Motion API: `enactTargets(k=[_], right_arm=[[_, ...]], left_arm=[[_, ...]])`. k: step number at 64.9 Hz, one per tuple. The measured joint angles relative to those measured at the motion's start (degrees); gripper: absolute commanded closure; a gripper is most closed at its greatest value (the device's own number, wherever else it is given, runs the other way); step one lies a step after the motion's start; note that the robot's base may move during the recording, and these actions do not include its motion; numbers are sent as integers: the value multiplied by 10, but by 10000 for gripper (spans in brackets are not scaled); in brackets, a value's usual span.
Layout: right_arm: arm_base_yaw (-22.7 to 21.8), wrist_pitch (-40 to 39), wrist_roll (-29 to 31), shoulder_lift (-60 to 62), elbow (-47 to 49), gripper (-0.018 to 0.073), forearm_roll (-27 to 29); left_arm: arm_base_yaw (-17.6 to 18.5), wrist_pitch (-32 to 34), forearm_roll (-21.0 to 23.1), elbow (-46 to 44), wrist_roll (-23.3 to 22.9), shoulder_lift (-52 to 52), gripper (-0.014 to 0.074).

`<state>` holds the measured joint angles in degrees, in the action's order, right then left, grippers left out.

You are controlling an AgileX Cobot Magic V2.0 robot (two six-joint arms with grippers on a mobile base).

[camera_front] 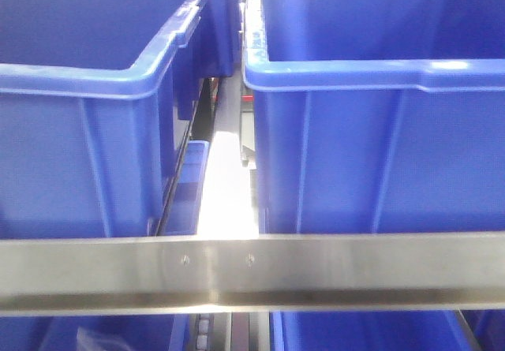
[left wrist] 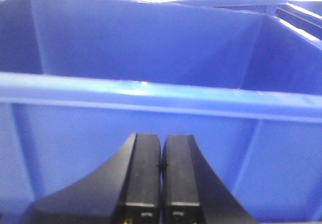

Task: Place yellow foam block on left shelf second layer
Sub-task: 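Extend the right gripper with the cube into a blue bin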

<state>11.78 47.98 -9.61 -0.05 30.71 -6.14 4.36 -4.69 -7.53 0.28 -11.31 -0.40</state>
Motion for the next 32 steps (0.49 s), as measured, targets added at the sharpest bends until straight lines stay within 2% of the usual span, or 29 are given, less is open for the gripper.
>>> enactTargets(k=[32], right_arm=[[0,0,0,0,0,233,0]], left_arm=[[0,0,0,0,0,0,460]])
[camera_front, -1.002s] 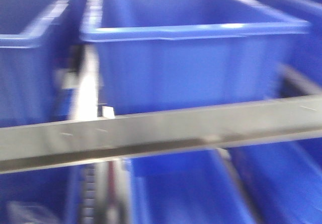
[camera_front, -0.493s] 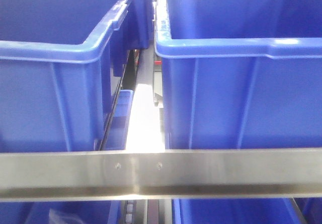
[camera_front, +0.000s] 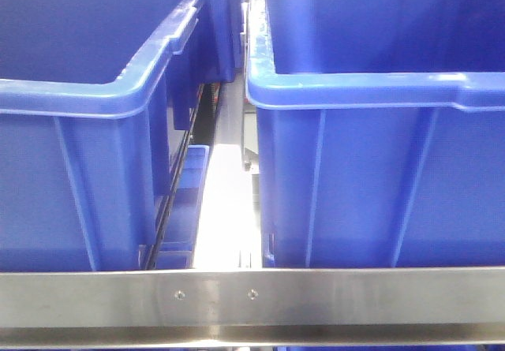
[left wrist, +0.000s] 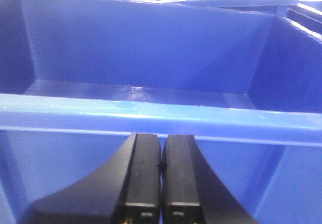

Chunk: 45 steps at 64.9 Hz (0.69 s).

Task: Place yellow foam block on left shelf second layer
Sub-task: 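Extend the right gripper with the cube into a blue bin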

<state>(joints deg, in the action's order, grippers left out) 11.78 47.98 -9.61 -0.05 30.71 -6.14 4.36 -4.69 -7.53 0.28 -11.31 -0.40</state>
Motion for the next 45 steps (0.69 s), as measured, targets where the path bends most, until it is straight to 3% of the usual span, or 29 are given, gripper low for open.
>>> enactTargets(k=[45], right_arm=[[0,-25,0,-35,9,233,0]], left_arm=[[0,0,0,0,0,0,460]])
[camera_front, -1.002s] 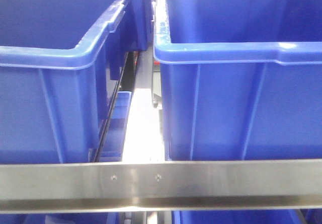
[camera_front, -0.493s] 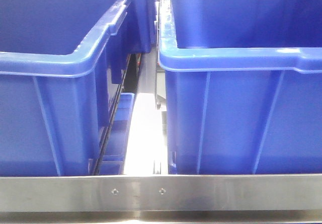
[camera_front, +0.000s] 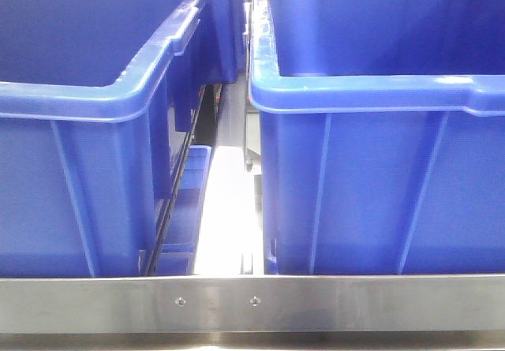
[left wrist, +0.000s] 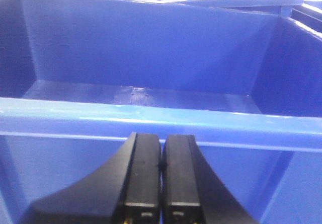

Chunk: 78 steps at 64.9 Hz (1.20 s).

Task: Place yellow foam block on left shelf second layer
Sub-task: 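Extend the right gripper with the cube into a blue bin, then open the right gripper to release the cube inside the bin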

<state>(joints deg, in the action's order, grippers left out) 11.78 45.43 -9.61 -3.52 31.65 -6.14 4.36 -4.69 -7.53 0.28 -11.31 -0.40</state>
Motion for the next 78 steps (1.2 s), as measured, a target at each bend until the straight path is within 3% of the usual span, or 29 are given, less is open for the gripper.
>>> enactTargets(k=[47,78], right_arm=[[18,-42,24,-641,311,233,0],[37,-98,24,-870,343,233,0]], left_arm=[[0,0,0,0,0,0,460],[0,0,0,0,0,0,460]])
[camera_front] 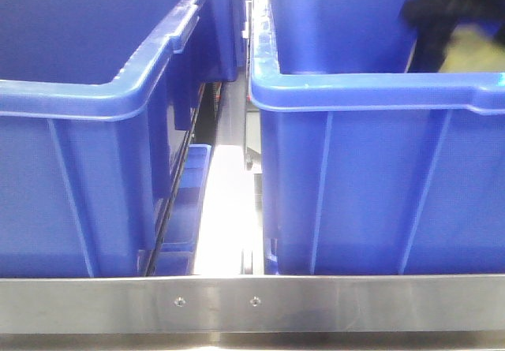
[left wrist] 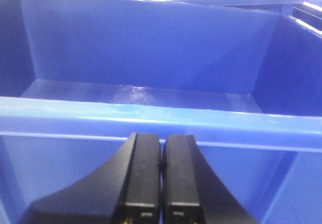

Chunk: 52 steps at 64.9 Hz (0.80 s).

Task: Place yellow foam block on left shelf second layer
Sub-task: 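Open the right gripper to release the cube inside the bin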

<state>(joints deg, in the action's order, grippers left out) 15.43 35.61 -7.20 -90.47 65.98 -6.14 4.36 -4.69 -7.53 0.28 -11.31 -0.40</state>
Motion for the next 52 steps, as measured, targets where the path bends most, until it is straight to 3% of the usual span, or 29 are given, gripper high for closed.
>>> enactTargets(k=[20,26,35,52], right_arm=[[0,-15,0,-51,1,218,0],[0,-15,0,-56,1,132,0],[0,-15,3,-56,1,-78,0],[0,-15,5,-47,1,-55,0]], left_arm=[[0,0,0,0,0,0,460],[0,0,0,0,0,0,460],[0,0,0,0,0,0,460],[0,0,0,0,0,0,460]])
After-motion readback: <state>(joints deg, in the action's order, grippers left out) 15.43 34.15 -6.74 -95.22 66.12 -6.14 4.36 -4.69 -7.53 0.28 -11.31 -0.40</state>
